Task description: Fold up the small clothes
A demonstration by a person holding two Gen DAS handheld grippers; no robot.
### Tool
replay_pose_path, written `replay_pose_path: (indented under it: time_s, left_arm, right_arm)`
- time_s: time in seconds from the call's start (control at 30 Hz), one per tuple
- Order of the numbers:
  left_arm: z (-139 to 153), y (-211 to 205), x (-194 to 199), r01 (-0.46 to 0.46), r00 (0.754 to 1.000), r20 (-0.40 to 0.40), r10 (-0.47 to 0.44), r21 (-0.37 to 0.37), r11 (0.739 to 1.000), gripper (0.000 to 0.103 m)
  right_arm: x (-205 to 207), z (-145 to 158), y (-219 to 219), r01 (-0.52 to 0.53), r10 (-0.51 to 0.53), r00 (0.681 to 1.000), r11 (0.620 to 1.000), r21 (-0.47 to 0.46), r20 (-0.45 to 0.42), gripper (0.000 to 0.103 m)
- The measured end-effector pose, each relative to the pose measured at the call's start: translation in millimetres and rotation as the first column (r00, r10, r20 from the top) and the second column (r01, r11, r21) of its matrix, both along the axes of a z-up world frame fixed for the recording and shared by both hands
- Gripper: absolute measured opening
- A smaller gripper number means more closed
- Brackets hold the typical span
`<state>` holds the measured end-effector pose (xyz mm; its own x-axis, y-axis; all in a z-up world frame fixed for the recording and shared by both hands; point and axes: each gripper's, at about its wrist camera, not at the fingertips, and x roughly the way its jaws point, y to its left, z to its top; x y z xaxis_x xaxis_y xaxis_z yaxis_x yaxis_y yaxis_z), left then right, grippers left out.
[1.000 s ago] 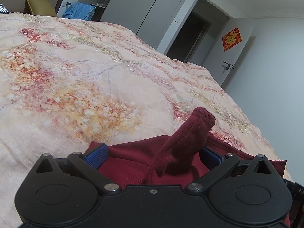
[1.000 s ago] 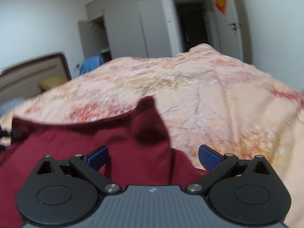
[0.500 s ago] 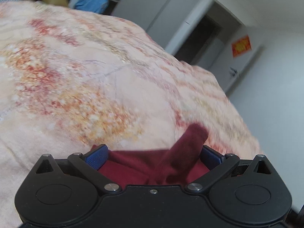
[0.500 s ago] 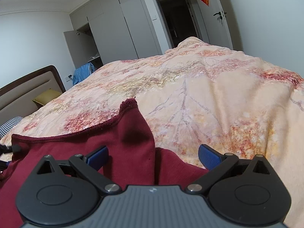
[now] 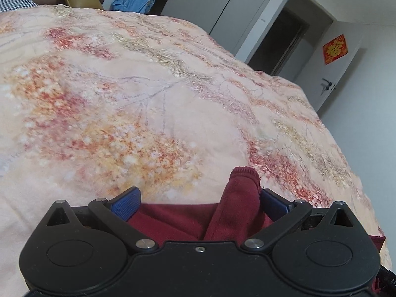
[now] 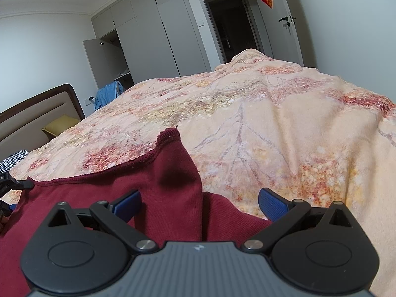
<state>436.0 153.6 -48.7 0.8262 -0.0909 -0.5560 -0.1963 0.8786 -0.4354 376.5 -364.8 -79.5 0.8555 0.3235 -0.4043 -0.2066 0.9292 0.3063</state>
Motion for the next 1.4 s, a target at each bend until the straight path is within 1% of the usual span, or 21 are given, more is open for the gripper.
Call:
replay_pose_path:
  time_s: [0.1, 0.23, 0.33, 0.4, 0.47, 0.57, 0.7, 0.83, 0.9, 0.97, 1.07, 1.23, 1.3, 1.4]
  left_arm:
    - [18, -8, -18, -0.033, 0.999, -0.008, 0.033, 0.043, 0.999, 0.102]
    - [42, -19, -58, -0.035, 0.999, 0.029, 0.032, 0.101, 0.994, 0.102]
    - [51, -28, -88, -0.024, 0.999, 0.028, 0.021, 0.135, 0.991, 0.102]
    - [51, -32, -111, -0.032, 0.999, 0.024, 0.029, 0.150, 0.988, 0.102]
    - [49, -35, -134, -0.041, 0.999, 0.020, 0.038, 0.151, 0.988, 0.102]
    - [41, -37, -168, -0.062, 0.998, 0.024, 0.060, 0.124, 0.990, 0.102]
    - [31, -40, -199, -0.088, 0.996, 0.007, 0.088, 0.098, 0.991, 0.102]
    - [21, -40, -212, -0.088, 0.996, -0.023, 0.089, 0.039, 0.995, 0.102]
    - [17, -40, -213, -0.081, 0.996, -0.038, 0.082, 0.020, 0.996, 0.102]
    - [13, -41, -213, -0.070, 0.996, -0.052, 0.070, 0.010, 0.998, 0.102]
    - [7, -41, -212, -0.066, 0.996, -0.061, 0.064, -0.023, 0.998, 0.102]
    - [1, -37, -214, -0.079, 0.996, -0.057, 0.075, -0.066, 0.995, 0.102]
    - [0, -36, -215, -0.078, 0.996, -0.057, 0.074, -0.071, 0.994, 0.102]
    - [0, -36, -214, -0.075, 0.996, -0.058, 0.071, -0.069, 0.995, 0.102]
  right_arm:
    - [0, 0, 0, 0.000, 0.000, 1.000, 1.000, 0.000, 0.000, 0.103]
    - [0, 0, 0, 0.000, 0.000, 1.000, 1.000, -0.002, 0.001, 0.102]
    - [-2, 0, 1, 0.002, -0.002, 1.000, 1.000, -0.006, 0.003, 0.103]
    - [-4, 1, 2, 0.003, -0.003, 1.000, 1.000, -0.010, 0.005, 0.103]
    - [-4, 1, 2, 0.003, -0.003, 1.000, 1.000, -0.012, 0.004, 0.103]
    - [-3, 1, 2, 0.003, -0.003, 1.000, 1.000, -0.012, 0.003, 0.103]
    - [-3, 2, 2, 0.002, -0.002, 1.000, 1.000, -0.016, -0.003, 0.103]
    - [2, 7, 1, -0.005, 0.004, 0.999, 1.000, -0.020, -0.038, 0.103]
    - [6, 14, 3, -0.004, 0.000, 0.997, 0.999, -0.051, -0.073, 0.103]
    - [4, 24, 7, 0.027, -0.036, 0.996, 0.994, -0.108, -0.078, 0.103]
    - [-11, 46, 8, 0.067, -0.073, 0.997, 0.987, -0.149, -0.038, 0.103]
    - [-50, 82, 26, 0.032, -0.021, 0.998, 0.980, -0.194, 0.061, 0.103]
    - [-64, 89, 40, 0.021, 0.000, 0.996, 0.974, -0.225, 0.091, 0.103]
    - [-80, 90, 64, 0.000, 0.034, 0.992, 0.964, -0.266, 0.123, 0.103]
